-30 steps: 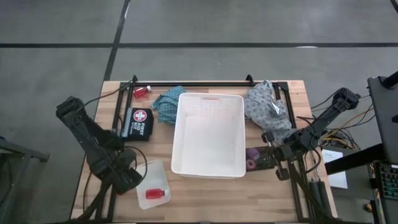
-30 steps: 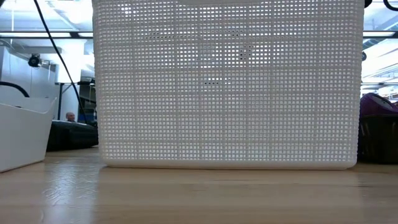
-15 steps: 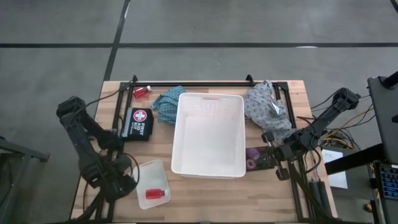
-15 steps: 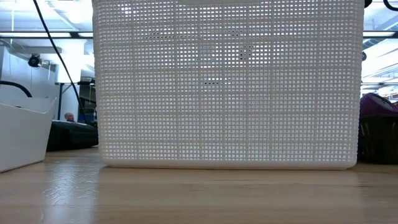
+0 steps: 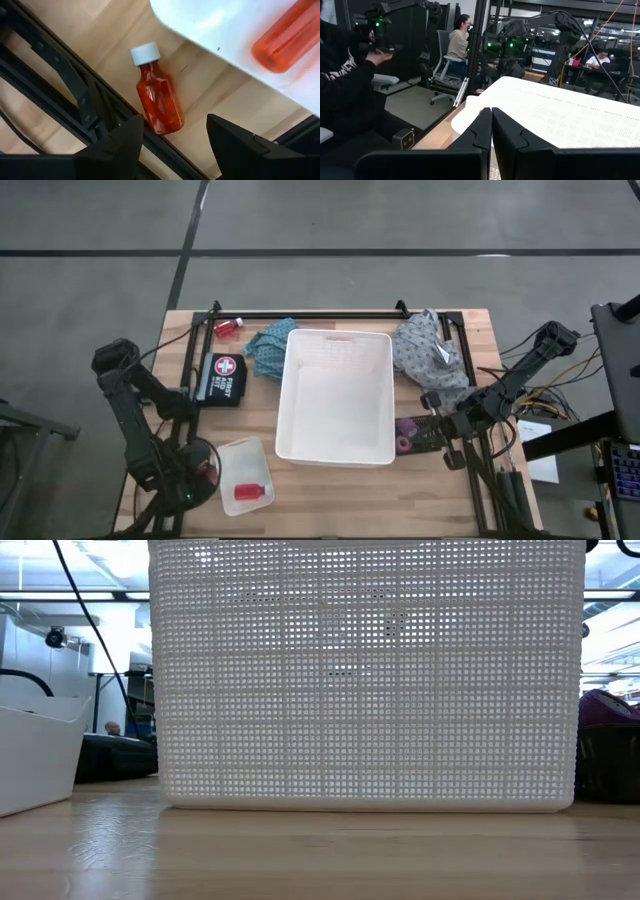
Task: Pick & place medical supplies in basket/bin
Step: Put the bottom orange bottle into the white bin
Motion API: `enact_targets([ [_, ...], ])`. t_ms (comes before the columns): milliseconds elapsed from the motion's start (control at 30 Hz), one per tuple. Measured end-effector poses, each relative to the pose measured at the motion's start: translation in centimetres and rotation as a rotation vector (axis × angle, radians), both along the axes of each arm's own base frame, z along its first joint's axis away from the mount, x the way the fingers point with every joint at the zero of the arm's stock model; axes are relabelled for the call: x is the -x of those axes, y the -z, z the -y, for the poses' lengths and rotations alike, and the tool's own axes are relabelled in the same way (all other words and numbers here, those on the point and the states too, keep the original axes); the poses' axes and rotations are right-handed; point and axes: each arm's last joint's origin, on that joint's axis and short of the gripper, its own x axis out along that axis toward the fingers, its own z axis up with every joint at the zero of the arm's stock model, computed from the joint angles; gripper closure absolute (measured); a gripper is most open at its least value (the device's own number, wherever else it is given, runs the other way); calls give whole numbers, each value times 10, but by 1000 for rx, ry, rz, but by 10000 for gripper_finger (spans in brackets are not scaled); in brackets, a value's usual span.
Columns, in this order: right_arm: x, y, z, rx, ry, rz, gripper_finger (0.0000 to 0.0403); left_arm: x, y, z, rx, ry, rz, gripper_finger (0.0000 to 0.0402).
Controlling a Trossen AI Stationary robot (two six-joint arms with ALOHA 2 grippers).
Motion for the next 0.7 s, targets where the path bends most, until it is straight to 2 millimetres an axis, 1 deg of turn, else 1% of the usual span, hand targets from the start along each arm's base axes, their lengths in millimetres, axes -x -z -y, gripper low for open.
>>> enact_targets([
  [100, 0, 0, 0, 0, 0, 0, 394, 2, 13, 0, 34, -2, -39, 176],
  [300, 0, 0, 0, 0, 0, 0, 394, 3, 35, -3, 47, -3, -40, 176],
  [700, 0, 0, 0, -1, 0, 0, 394, 11, 64, -20, -34, 6, -77, 176],
])
